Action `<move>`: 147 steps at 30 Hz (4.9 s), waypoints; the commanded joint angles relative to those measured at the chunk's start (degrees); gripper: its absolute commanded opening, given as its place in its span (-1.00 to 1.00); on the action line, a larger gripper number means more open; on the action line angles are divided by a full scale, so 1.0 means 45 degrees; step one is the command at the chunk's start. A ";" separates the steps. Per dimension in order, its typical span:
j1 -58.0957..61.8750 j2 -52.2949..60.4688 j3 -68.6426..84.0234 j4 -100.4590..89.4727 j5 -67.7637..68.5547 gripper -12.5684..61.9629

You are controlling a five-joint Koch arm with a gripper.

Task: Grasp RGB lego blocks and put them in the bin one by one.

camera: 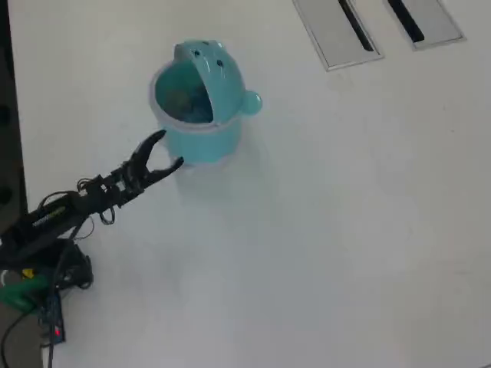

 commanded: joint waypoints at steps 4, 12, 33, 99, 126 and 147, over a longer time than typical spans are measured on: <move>0.0703 0.0801 0.0000 -0.1465 0.1758 0.16; 0.1563 0.1387 0.1211 -0.1680 0.3574 0.16; 0.3145 0.3242 0.6270 -0.3965 0.7324 0.17; 0.3711 0.3203 1.4355 -0.4395 0.8027 0.25; 0.3496 0.3125 1.4355 -0.0156 0.9687 0.25; 0.3477 0.3125 1.4355 -0.0137 0.9687 0.25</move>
